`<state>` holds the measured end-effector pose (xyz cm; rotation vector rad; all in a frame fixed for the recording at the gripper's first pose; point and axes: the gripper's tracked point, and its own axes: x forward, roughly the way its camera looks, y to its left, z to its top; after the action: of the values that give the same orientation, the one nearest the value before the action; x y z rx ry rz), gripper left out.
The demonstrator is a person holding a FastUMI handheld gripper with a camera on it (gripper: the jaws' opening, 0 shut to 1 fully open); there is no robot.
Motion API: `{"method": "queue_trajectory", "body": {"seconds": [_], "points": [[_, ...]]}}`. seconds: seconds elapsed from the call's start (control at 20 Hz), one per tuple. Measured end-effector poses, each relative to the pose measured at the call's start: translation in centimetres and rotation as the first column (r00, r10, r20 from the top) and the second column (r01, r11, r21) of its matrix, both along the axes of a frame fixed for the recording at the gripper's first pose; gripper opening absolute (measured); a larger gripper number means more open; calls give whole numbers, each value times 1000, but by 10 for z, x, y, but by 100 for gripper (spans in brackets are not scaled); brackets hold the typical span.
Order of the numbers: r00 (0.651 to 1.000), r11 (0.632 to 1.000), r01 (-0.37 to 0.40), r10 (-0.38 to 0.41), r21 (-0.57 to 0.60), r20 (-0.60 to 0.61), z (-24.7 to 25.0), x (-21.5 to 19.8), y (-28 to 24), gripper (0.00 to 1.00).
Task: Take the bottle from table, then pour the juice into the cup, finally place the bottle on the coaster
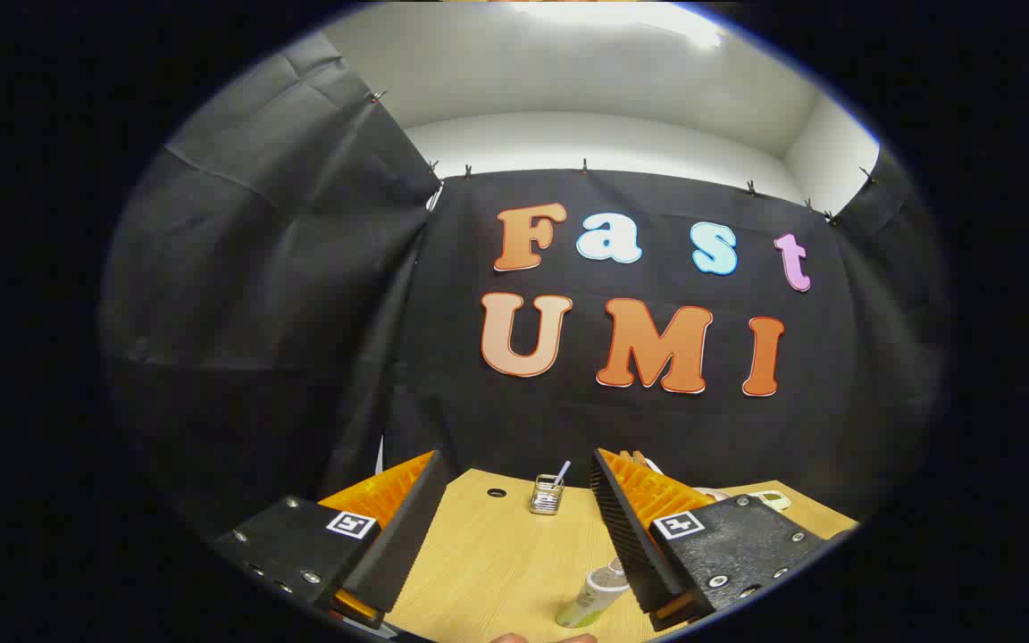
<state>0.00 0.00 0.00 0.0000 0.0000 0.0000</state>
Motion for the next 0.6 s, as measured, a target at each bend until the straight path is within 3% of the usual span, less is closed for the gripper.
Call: {"method": "queue_trajectory", "body": {"seconds": [0.6], "points": [[1000,1000,23,-23,10,3,-6,4,-30,97]]}}
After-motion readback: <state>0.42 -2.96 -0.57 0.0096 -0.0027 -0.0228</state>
